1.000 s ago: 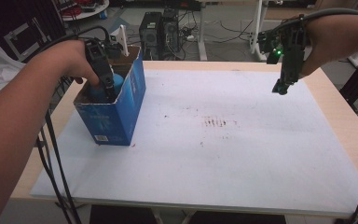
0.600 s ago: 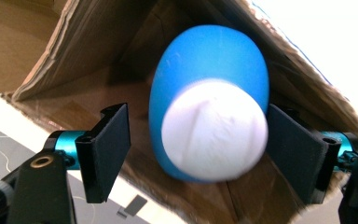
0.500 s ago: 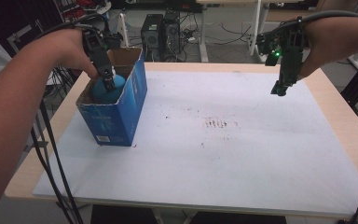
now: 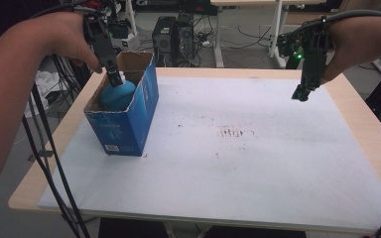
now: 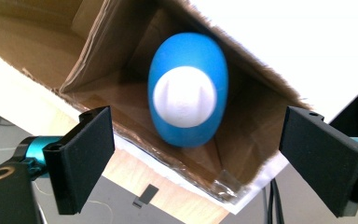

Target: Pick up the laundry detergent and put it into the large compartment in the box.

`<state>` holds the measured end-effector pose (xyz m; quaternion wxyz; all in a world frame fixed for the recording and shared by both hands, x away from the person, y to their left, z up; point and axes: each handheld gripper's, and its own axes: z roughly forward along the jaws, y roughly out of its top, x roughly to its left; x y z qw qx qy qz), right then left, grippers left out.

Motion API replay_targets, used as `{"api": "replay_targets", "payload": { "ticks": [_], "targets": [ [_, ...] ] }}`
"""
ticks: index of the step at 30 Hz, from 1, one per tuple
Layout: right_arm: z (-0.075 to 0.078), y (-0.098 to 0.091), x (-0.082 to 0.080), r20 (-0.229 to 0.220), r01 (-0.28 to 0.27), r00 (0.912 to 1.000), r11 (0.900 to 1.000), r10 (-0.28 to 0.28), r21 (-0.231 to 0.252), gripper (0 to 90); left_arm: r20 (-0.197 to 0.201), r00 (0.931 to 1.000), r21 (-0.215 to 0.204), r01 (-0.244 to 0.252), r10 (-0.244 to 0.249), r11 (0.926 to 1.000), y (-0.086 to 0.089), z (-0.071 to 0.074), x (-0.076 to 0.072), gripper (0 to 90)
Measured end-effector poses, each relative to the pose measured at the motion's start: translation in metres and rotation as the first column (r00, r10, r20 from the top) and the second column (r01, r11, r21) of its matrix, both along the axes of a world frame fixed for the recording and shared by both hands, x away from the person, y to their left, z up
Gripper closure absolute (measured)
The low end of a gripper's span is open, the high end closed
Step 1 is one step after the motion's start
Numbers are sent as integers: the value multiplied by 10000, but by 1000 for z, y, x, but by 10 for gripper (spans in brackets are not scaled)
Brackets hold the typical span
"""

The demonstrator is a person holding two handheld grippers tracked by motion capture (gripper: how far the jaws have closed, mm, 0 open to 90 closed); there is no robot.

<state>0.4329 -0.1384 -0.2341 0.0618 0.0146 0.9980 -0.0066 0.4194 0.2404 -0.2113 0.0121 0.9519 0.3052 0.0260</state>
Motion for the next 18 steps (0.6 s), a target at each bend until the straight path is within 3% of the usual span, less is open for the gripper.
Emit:
{"api": "replay_targets", "payload": {
  "ticks": [6, 11, 13, 18],
  "targets": [
    [0, 0, 0, -11, -4, 10000, 10000, 4, 34, 31, -121, 9997, -157, 193, -195, 9997, -15, 15, -4, 63],
    [-1, 1, 0, -50, -38, 10000, 10000, 38, -4, 31, -129, 9974, -263, 699, -702, 9972, -34, 22, -7, 62],
    [-1, 0, 0, -47, -68, 10000, 10000, 68, 21, 31, -162, 9954, -196, 945, -948, 9953, -43, 22, -9, 23],
    [-1, 0, 1, -37, -5, 10000, 10000, 5, -12, 31, -270, 9864, -208, 1618, -1623, 9866, -66, 22, -11, 21]
  ]
}}
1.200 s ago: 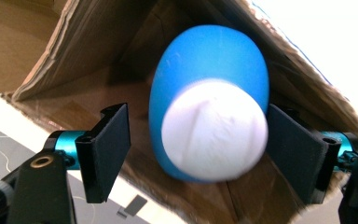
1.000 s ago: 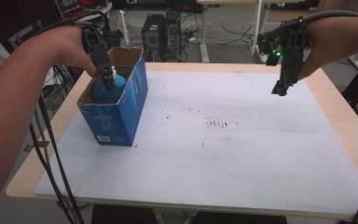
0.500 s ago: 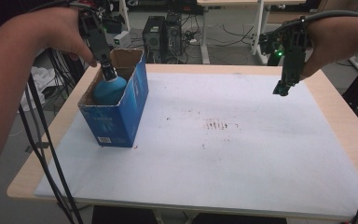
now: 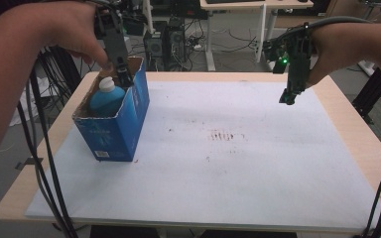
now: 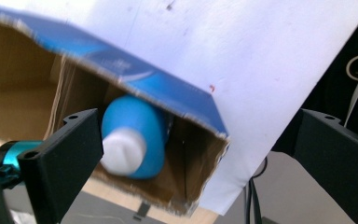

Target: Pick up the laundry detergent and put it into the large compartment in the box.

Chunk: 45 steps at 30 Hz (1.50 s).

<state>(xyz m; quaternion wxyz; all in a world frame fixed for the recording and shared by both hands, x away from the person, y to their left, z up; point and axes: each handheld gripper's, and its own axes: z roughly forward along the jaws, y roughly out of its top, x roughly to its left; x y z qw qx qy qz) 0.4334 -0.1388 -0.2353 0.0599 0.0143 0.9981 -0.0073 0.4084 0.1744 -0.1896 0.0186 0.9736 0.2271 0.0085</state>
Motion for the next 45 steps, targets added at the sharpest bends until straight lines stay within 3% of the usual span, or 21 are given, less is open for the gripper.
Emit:
{"api": "replay_targets", "payload": {
  "ticks": [5, 8, 12, 17, 22, 28, 35, 43, 45],
  "targets": [
    [-1, 2, 0, -47, -56, 10000, 10000, 56, -16, 31, -301, 9979, 66, 583, -581, 9983, -20, -4, -1, 16],
    [-1, 4, 1, -37, -96, 9999, 10000, 96, 25, 31, -453, 9909, 199, 1278, -1268, 9916, -42, -14, -3, 17],
    [-3, 5, 1, -69, -106, 9999, 9999, 106, -33, 31, -342, 9783, 346, 2056, -2044, 9780, -62, -24, -3, 17],
    [-4, 7, 1, -96, -168, 9998, 9998, 168, -65, 31, -555, 9656, 47, 2547, -2541, 9670, -76, -40, -3, 17],
    [-4, 7, 1, -91, -137, 9999, 9999, 137, -46, 31, -662, 9563, 44, 2857, -2848, 9583, -81, -56, -2, 17],
    [-3, 6, -2, -50, 26, 10000, 10000, -26, -71, 30, -790, 9545, -56, 2880, -2876, 9576, -81, -66, -2, 17],
    [-2, 5, -5, -25, 36, 10000, 10000, -37, -14, 31, -683, 9591, 13, 2756, -2748, 9613, -81, -73, 2, 17],
    [-1, -2, 1, 3, 53, 10000, 10000, -53, 85, 31, -620, 9581, 31, 2803, -2796, 9599, -83, -81, 3, 17],
    [-1, -4, 2, 11, 80, 10000, 9999, -80, 116, 31, -607, 9551, 25, 2905, -2899, 9569, -84, -80, 3, 17]
  ]
}}
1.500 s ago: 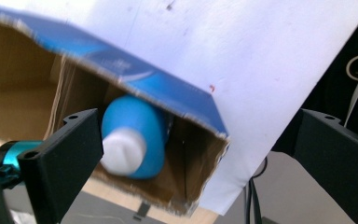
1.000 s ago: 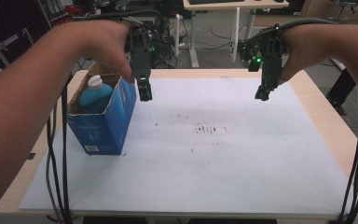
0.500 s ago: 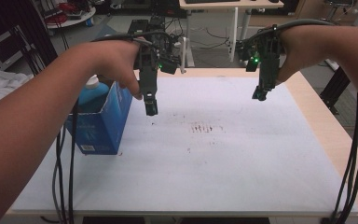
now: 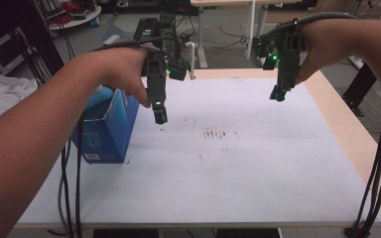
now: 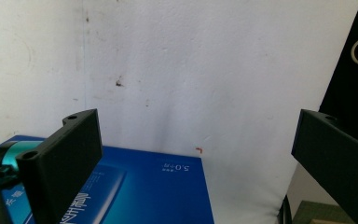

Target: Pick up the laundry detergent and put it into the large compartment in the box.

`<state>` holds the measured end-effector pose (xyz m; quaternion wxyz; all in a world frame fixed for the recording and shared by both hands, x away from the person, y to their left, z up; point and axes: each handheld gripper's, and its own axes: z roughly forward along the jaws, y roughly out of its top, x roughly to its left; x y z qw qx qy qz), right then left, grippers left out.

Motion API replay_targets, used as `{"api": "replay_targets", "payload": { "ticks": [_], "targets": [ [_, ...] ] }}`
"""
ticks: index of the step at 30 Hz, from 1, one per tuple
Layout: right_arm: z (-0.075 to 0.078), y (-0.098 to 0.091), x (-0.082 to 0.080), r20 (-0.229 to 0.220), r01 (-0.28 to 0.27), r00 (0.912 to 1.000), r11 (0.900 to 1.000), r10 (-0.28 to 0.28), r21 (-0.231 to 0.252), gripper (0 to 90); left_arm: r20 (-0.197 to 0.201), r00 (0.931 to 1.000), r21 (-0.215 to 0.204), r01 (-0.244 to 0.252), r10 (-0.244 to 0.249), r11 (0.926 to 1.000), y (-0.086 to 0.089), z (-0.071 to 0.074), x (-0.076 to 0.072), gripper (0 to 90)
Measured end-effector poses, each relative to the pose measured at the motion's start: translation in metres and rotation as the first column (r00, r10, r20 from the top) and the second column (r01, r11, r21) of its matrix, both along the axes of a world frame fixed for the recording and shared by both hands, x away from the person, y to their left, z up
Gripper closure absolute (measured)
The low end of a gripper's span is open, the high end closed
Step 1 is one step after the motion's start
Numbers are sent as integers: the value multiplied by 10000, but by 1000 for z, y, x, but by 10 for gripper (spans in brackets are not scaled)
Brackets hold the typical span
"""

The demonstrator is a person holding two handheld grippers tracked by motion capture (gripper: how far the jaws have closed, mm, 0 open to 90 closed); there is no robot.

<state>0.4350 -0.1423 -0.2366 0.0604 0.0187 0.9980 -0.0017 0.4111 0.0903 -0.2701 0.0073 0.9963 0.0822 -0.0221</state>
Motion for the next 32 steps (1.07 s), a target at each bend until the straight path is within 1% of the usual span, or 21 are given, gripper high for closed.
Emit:
{"api": "replay_targets", "payload": {
  "ticks": [4, 6, 8, 10, 13, 15, 16, 18, 21, 28, 29, 32],
  "targets": [
    [-1, 1, -1, -22, -76, 10000, 10000, 76, -25, 31, -41, 10000, -23, -19, 19, 10000, -1, -4, -2, 17],
    [-1, 1, -1, -23, -54, 10000, 10000, 54, -26, 31, -184, 9998, -57, -38, 37, 10000, -1, -4, -2, 17],
    [0, 2, -2, -3, -25, 10000, 10000, 25, 34, 31, -205, 9998, -170, 11, -14, 9999, -1, -3, -3, 17],
    [0, 2, -2, -8, -90, 10000, 10000, 90, -15, 31, -204, 9998, -248, 26, -31, 9997, 0, -1, -2, 17],
    [-1, 2, -2, -28, -127, 9999, 9999, 127, -41, 31, -162, 9999, -229, -21, 17, 9997, 2, -2, -1, 17],
    [-1, 2, -2, -33, -116, 9999, 9999, 116, -47, 30, -203, 9998, -222, -22, 17, 9998, 2, -2, -1, 17],
    [-2, 3, -2, -29, -33, 10000, 10000, 33, -24, 31, -275, 9996, -305, -55, 47, 9995, 3, -2, -1, 17],
    [-2, 3, -1, -2, -131, 9999, 9999, 131, -33, 31, -228, 9997, -359, -57, 48, 9993, 4, -1, 0, 17],
    [-1, 5, -1, 16, -180, 9998, 9998, 180, 36, 31, -246, 9997, -353, -69, 61, 9994, 4, -1, 0, 17],
    [-4, 7, 0, 5, -199, 9998, 9998, 199, -60, 31, -245, 9996, -282, -112, 105, 9995, 5, -3, 0, 17],
    [-4, 7, 0, 5, -199, 9998, 9998, 199, -60, 31, -227, 9997, -253, -47, 41, 9997, 5, -3, 1, 17],
    [-4, 8, -1, 31, -258, 9997, 9997, 258, -25, 30, -219, 9996, -286, -164, 157, 9995, 6, -4, 0, 17]
  ]
}}
